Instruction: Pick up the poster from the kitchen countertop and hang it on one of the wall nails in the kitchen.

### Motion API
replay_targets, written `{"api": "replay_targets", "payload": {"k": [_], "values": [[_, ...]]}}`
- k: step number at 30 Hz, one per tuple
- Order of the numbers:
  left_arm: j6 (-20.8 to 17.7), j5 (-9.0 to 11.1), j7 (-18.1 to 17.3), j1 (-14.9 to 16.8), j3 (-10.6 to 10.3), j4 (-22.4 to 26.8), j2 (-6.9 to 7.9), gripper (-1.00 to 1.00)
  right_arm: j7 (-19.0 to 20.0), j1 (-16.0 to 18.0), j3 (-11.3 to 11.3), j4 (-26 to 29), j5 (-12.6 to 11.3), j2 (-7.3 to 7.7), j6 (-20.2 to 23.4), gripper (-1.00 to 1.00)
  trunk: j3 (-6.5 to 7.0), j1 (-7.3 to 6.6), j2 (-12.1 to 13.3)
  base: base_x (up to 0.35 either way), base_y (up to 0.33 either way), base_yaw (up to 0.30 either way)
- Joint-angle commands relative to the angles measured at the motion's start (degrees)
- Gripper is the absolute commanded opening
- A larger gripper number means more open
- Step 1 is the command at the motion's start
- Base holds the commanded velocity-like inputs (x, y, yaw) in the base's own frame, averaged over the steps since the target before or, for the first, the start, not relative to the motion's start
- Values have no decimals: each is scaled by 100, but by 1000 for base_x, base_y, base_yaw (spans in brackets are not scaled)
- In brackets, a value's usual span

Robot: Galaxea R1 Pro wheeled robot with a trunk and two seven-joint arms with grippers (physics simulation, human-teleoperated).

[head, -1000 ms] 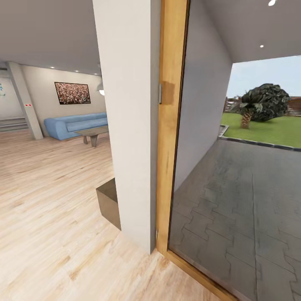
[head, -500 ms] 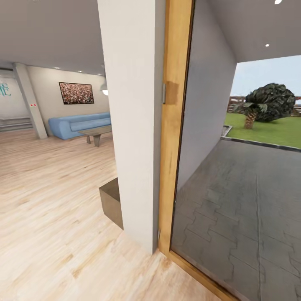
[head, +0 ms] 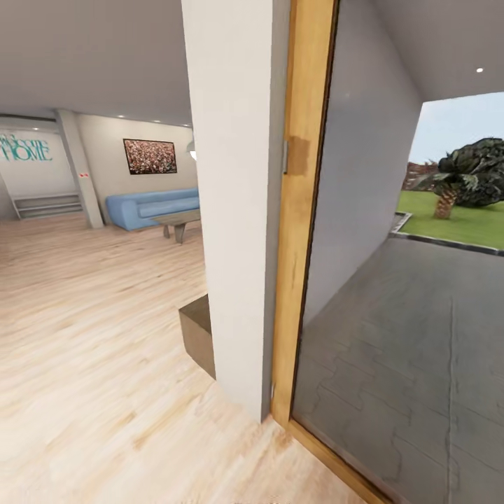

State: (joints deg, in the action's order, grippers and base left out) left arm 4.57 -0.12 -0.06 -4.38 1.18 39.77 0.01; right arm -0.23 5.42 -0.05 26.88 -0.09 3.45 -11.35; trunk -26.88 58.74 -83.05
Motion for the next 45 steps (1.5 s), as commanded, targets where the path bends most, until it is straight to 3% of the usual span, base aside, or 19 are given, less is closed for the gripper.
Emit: {"api": "replay_targets", "payload": {"k": [1, 12, 21, 45], "values": [[8, 0, 1, -2, 6, 7, -1, 100, -3, 3, 1, -32, -1, -2, -20, 100, -5, -1, -3, -65, -221, 253], [9, 6, 6, -2, 15, 5, -1, 100, -3, 3, 13, -148, 17, -41, -27, 100, -5, -1, -3, -17, -60, 279], [9, 12, 6, -2, 306, 13, -1, 100, -3, 3, 35, -158, 29, -46, -19, 100, -5, -1, -3, -1, -2, 258], [9, 12, 6, -2, 514, 12, -1, 100, -12, 3, 40, -165, 35, -46, -31, 100, -5, -1, -3, -25, -64, 255]]}}
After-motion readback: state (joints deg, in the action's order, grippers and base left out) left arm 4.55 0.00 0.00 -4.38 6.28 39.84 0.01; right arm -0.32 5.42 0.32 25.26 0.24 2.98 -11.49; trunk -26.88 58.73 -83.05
